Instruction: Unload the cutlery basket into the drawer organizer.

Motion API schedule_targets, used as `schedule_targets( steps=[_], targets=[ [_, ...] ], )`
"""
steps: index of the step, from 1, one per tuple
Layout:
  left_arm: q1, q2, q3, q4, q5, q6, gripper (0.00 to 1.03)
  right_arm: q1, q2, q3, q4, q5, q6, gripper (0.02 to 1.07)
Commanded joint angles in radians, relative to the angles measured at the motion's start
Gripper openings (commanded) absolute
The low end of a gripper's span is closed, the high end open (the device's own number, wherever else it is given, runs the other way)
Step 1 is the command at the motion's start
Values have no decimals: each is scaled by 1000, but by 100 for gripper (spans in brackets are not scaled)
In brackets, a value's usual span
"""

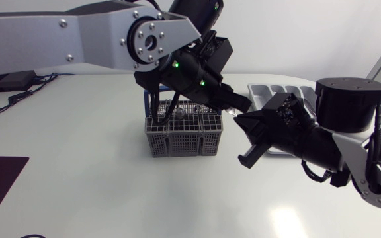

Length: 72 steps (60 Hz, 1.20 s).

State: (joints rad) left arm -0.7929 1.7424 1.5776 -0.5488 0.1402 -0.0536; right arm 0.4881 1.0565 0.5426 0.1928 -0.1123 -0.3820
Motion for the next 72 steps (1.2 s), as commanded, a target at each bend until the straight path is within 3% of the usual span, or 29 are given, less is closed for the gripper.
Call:
schedule_targets(
  steps=[1, 3, 6, 8, 13, 29, 44, 57, 72],
  targets=[
    [-5, 2, 36, 16, 29, -17, 25, 0, -7, 0, -35, -41, -35, 12],
    [-2, -3, 39, 16, 30, -17, 41, -3, -10, -1, -39, -49, -35, 12],
    [1, -7, 44, 16, 30, -17, 54, -11, -16, -6, -50, -59, -40, 12],
    [12, -17, 51, 16, 30, -17, 69, -25, -24, -13, -62, -79, -51, 12],
    [43, -37, 68, 16, 30, -17, 80, -83, -41, -30, -82, -141, -75, 12],
    [164, -93, 50, -7, 30, 28, 82, -496, -32, -47, -176, -514, -265, 13],
    [233, -84, -5, -28, 32, 120, 82, -747, 112, -3, -276, -722, -551, 13],
    [233, -80, -44, -36, 33, 150, 82, -931, 369, 151, -438, -802, -910, 13],
    [228, -57, -48, -73, 44, 190, 82, -1068, 675, 465, -707, -777, -1324, 12]
  ],
)
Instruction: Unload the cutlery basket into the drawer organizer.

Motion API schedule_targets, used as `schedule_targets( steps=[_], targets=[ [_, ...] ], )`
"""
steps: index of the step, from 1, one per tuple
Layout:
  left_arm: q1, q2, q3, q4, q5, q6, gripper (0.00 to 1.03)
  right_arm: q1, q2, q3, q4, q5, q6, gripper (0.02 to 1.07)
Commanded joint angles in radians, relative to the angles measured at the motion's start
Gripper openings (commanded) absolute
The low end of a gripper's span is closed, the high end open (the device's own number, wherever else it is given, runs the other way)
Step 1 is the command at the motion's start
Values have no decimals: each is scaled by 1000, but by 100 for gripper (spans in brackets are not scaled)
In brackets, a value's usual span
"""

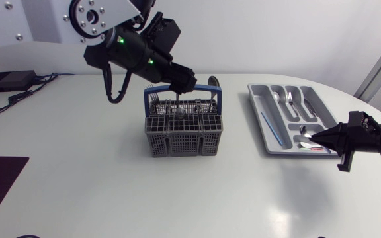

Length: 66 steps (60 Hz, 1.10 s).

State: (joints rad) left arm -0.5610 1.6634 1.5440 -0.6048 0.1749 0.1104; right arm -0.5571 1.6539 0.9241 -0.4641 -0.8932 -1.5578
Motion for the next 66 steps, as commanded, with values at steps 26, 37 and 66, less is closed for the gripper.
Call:
schedule_targets(
  steps=[26, 37, 66],
  targets=[
    [-10, 29, -27, -67, 11, 80, 82, 0, 308, 252, -57, 249, -403, 17],
    [-17, 27, -1, -116, 11, 132, 82, 5, 219, 157, 44, 247, -357, 65],
    [-37, 2, -24, -173, 8, 367, 82, 120, -218, 1, -93, 20, 65, 89]
  ],
)
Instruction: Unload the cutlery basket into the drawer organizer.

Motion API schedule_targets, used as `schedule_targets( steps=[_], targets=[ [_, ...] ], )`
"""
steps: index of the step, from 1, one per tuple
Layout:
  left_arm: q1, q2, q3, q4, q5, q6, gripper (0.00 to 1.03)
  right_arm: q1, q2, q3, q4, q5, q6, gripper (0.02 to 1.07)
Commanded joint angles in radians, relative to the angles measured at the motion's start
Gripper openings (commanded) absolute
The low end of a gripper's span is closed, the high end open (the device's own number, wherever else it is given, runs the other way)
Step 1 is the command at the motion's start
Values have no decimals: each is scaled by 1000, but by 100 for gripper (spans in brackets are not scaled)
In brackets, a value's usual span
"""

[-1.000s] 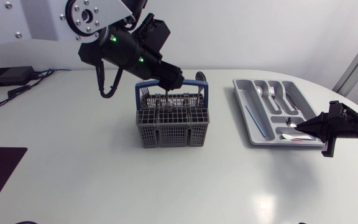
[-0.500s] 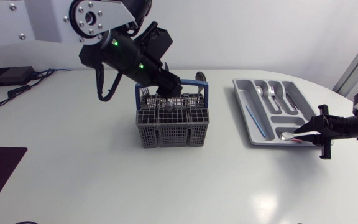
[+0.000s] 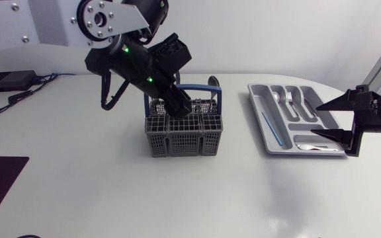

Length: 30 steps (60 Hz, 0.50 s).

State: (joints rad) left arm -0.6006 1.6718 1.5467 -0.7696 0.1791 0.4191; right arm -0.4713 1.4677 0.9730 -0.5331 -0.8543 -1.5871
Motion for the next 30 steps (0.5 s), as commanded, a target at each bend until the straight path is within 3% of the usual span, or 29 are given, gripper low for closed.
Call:
schedule_targets(
  steps=[1, 15, 30],
  targets=[
    [4, -6, -30, -8, 3, 61, 82, 43, -37, -51, -25, -22, 121, 89],
    [32, -44, -162, 50, 7, 145, 82, 273, -113, -69, -65, -72, 437, 89],
    [87, -101, -324, 174, 37, 216, 82, 577, -93, -77, 197, 12, 828, 88]
  ],
)
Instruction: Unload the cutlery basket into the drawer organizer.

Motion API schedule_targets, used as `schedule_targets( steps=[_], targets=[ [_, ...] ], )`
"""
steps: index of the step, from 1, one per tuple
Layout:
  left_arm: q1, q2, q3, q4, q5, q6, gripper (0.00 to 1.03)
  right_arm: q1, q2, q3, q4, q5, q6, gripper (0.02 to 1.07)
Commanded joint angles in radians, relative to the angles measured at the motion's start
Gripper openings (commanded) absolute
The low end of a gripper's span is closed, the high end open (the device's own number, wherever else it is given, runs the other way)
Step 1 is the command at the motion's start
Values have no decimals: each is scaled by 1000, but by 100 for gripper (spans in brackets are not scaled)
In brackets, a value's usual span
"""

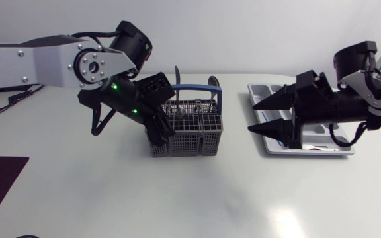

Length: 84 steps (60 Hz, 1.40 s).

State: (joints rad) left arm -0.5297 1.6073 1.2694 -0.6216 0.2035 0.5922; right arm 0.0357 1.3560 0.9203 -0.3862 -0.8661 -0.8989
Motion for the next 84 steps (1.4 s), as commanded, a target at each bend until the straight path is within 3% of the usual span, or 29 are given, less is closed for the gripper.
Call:
schedule_targets(
  steps=[1, 14, 36, 58, 67, 84],
  targets=[
    [20, -46, -70, 46, 16, 54, 82, 90, 28, -23, 67, 35, 158, 88],
    [79, -61, -142, 120, 106, 101, 82, 270, 190, 51, 219, 124, 351, 84],
    [85, -56, -226, 284, 108, 90, 82, 392, 373, 160, 425, 240, 565, 80],
    [85, -61, -257, 306, 109, 92, 82, 431, 485, 239, 514, 291, 657, 70],
    [91, -64, -263, 306, 109, 93, 82, 448, 486, 199, 569, 338, 661, 60],
    [86, -83, -268, 306, 109, 90, 82, 489, 468, 134, 639, 406, 661, 27]
  ],
)
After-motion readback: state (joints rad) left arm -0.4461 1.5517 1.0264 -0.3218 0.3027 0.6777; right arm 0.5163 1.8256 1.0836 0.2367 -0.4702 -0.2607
